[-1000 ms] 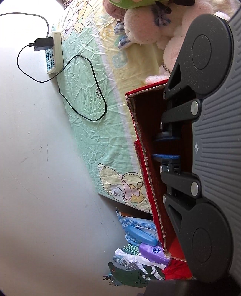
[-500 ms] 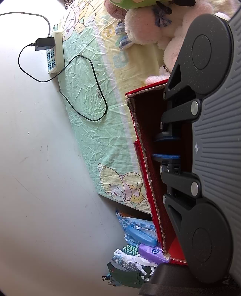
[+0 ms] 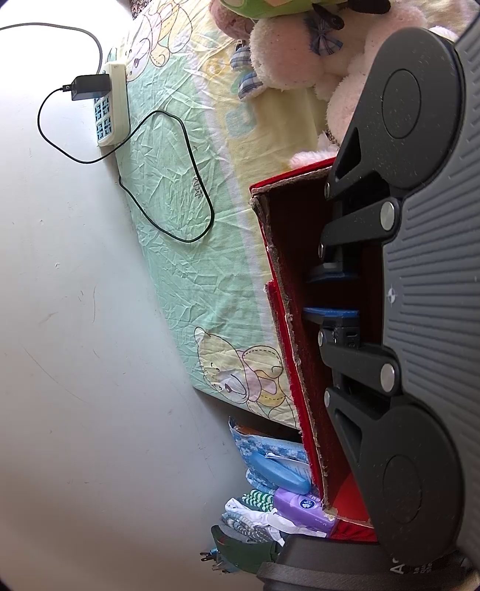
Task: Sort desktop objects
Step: 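Lower the tape roll into the red box and open the left gripper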
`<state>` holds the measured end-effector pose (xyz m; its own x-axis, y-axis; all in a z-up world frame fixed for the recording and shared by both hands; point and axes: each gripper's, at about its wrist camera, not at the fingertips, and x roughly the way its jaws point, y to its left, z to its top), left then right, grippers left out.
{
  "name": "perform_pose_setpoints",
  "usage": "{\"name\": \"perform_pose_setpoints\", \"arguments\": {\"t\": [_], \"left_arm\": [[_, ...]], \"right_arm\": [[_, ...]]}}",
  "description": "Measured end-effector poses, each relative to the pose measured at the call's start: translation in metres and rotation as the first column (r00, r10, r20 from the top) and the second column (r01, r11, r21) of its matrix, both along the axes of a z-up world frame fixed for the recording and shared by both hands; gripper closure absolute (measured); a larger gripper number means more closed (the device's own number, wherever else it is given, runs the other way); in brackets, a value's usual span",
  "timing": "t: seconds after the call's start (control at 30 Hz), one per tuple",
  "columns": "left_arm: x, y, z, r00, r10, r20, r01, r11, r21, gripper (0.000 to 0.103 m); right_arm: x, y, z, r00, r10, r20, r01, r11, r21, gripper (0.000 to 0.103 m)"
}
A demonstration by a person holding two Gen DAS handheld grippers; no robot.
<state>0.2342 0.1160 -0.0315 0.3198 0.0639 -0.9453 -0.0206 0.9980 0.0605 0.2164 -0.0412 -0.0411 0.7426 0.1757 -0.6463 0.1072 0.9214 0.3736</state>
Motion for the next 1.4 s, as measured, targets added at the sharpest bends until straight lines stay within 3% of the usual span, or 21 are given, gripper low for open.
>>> {"name": "perform_pose_setpoints", "arguments": {"t": [0.17,0.43,0.77,1.33,1.4], "left_arm": [[0.008,0.002,0.002,1.0,-0.007,0.016,0.007,1.0,0.012,0.04],[-0.009,-0.01,0.017,0.99,-0.068,0.125,0.056,0.994,0.091,0.039],[-0.016,-0.009,0.027,0.976,-0.074,0.205,0.055,0.994,0.096,0.038],[-0.049,-0.014,0.038,0.963,-0.105,0.25,0.068,0.986,0.151,0.037],[-0.055,-0.015,0.044,0.959,-0.104,0.265,0.065,0.986,0.154,0.033]], "right_arm": [[0.001,0.0,0.0,1.0,0.003,-0.004,-0.003,1.0,-0.007,0.088],[0.0,0.001,0.0,1.0,0.004,-0.004,-0.004,1.0,-0.015,0.088],[0.0,0.004,0.001,1.0,0.001,-0.003,-0.001,0.998,-0.055,0.088],[-0.003,0.011,0.004,1.0,0.007,0.024,-0.004,0.994,-0.114,0.087],[-0.004,0.012,0.005,0.999,0.014,0.033,-0.01,0.992,-0.123,0.087]]}}
